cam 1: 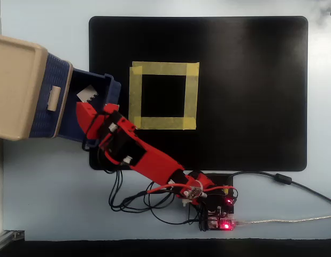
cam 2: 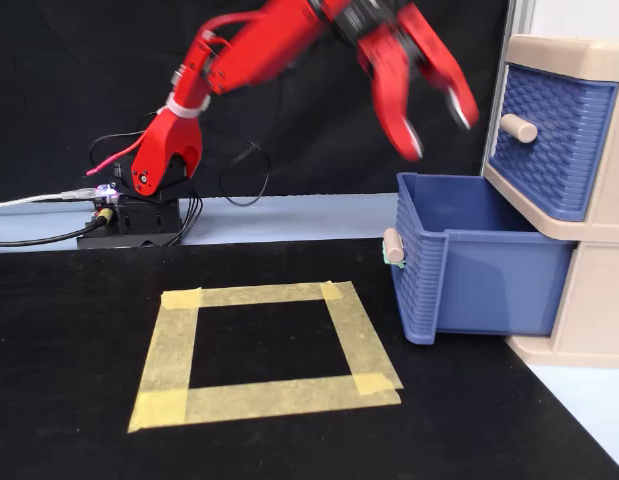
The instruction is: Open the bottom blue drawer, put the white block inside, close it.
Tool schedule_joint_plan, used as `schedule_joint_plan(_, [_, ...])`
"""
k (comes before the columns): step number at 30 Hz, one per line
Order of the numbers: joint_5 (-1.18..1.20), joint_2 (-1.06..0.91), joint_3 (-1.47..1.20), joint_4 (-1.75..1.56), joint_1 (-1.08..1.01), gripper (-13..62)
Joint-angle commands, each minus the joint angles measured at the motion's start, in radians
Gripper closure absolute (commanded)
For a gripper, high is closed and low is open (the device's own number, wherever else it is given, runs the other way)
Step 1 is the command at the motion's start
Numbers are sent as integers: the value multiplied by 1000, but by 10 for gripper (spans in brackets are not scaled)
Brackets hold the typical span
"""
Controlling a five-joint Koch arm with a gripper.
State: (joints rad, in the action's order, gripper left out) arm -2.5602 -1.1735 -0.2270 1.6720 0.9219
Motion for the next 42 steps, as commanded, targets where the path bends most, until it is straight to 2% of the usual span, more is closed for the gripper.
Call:
schedule_joint_plan(1, [64,-110,17,210,-23,156])
schedule_joint_plan(3, [192,-117,-57,360,-95,157])
schedule_joint_plan(5, [255,-115,-178,350,-127,158])
schedule_joint_plan(9, [147,-2,-390,158,-48,157])
schedule_joint_plan(19, [-189,284,-186,-342,124,155])
schedule_joint_plan(22, [-276,339,-106,-394,129,155])
schedule_joint_plan(28, [-278,371,-77,-374,121,154])
schedule_joint_plan(30, [-279,298,-69,-245,98,153])
schedule_joint_plan(33, [-222,77,-72,140,-48,155])
schedule_joint_plan(36, [104,-121,-124,385,-259,156])
schedule_joint_plan(37, [232,-173,-196,382,-322,156])
schedule_joint_plan(39, [522,-347,-532,370,-466,157])
schedule_joint_plan(42, [738,-555,-1025,311,-594,157])
